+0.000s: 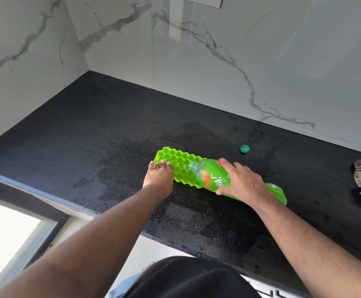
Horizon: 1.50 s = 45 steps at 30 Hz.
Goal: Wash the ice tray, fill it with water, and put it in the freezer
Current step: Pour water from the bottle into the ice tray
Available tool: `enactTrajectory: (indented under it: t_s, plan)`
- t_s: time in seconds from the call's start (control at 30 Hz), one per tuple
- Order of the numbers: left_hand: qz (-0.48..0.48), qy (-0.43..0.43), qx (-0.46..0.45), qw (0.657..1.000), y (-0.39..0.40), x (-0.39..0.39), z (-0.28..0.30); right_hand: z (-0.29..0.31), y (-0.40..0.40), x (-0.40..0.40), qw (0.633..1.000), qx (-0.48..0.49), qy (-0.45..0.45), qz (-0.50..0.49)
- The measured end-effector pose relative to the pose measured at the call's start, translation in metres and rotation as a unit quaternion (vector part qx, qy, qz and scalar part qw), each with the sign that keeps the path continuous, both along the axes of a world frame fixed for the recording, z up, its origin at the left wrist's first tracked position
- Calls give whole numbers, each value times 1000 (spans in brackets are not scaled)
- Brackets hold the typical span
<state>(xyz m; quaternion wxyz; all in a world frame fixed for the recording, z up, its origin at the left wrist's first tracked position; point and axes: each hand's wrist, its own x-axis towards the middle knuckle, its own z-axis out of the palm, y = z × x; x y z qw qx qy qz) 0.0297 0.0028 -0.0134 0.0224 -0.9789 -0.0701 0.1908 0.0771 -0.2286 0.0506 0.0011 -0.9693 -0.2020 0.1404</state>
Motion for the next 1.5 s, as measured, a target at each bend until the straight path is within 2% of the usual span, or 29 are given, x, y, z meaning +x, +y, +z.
enactTrajectory:
  t_s: [0.4,0.53,0.63,0.73,0.87,1.17,1.23,1.4,1.5]
  plan:
    - [-5,-3,3,1000,-1,0,2,-1,2,4,1000,0,1,0]
    - [8,-11,30,999,-10,-9,10,-3,2,4,1000,9,3,-12]
    - [25,-32,-18,999,-31,-20,11,-5,0,4,999,23,11,-28]
    - [-11,-51,-79,996,-56,-24,5,-6,-3,3,998,39,9,-46]
    - [-53,-55,-91,993,-60,-14,1,-3,-9,4,996,57,-7,-63]
    - [41,-64,-62,995,6,-2,-9,-1,-17,6,990,102,-24,-92]
    - [20,-68,-55,996,1,-3,-8,-1,-17,7,990,104,-30,-95]
    - [-148,-60,-74,984,-44,-1,-8,-2,-19,7,988,111,-35,-104]
    - [-163,-59,-70,982,-37,7,-11,-4,-21,6,989,102,-31,-102]
